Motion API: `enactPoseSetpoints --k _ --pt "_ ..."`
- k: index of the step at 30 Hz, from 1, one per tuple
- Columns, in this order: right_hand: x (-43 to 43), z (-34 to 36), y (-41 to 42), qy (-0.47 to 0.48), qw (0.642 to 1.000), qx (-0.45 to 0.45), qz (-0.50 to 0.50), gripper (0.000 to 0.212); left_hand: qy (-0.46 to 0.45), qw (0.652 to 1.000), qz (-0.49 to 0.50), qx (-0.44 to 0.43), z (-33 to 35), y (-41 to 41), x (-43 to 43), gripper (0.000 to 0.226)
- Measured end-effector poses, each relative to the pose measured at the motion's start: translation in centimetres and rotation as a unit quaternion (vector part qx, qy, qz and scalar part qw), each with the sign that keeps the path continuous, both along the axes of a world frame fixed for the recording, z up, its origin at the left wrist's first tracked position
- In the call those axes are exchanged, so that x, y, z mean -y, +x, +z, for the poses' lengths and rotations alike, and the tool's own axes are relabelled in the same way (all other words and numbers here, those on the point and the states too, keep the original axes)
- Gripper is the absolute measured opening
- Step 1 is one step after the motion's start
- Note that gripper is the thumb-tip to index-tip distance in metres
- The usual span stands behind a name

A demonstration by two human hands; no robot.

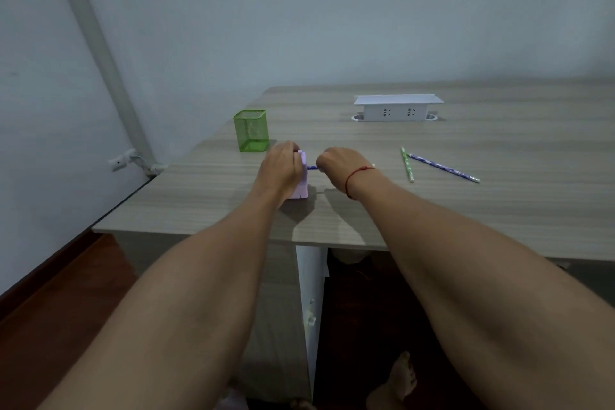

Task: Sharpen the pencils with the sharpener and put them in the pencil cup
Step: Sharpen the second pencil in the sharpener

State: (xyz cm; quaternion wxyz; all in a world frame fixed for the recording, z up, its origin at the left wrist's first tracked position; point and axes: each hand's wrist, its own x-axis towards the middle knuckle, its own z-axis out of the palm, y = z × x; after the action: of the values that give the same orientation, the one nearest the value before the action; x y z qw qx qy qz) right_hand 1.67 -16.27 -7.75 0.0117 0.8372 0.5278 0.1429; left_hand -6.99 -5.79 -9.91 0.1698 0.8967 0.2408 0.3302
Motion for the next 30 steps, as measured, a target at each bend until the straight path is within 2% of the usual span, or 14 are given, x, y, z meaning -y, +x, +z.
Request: enactPoseSetpoints --k 4,6,10,13,16,21,25,30 --pt "0.1 0.5 -0.6 -0.001 0.999 -0.029 -0.028 0.029 -0.022 0.998 -0.038 -0.045 1.3 -1.1 -0.4 0.06" --pt "0.0 1.2 -1.4 0.011 0.998 -0.049 -0.028 0.034 -0.052 0.998 -0.026 -0.035 1.8 -2.0 -0.5 0.065" --pt "-0.9 1.7 -3.1 0.027 0.993 -0.111 0.02 0.059 -0.111 0.993 0.028 -0.007 0.8 -4.1 -1.2 0.045" --pt "-1.8 1.3 -3.5 -0.004 0.988 -0.144 0.047 0.08 -0.158 0.981 0.032 -0.106 -0.9 -5.2 -2.0 0.031" --pt "-2.6 0.9 -3.5 -0.026 0.988 -0.15 0.04 0.077 -0.116 0.976 0.028 -0.18 -2.1 -5.7 -2.3 0.021" --pt "-3.7 1.2 -4.0 -0.009 0.99 -0.142 0.017 0.069 -0.01 0.975 0.037 -0.221 -2.1 -6.0 -3.5 0.026" --pt "-5.2 0.8 -4.3 -0.006 0.991 -0.134 0.002 0.05 0.034 0.969 0.001 -0.244 -2.2 -6.2 -4.3 0.024" --pt "-5.9 0.3 -3.9 0.001 0.99 -0.142 -0.012 0.052 0.103 0.959 -0.005 -0.265 -2.1 -5.8 -4.7 0.028"
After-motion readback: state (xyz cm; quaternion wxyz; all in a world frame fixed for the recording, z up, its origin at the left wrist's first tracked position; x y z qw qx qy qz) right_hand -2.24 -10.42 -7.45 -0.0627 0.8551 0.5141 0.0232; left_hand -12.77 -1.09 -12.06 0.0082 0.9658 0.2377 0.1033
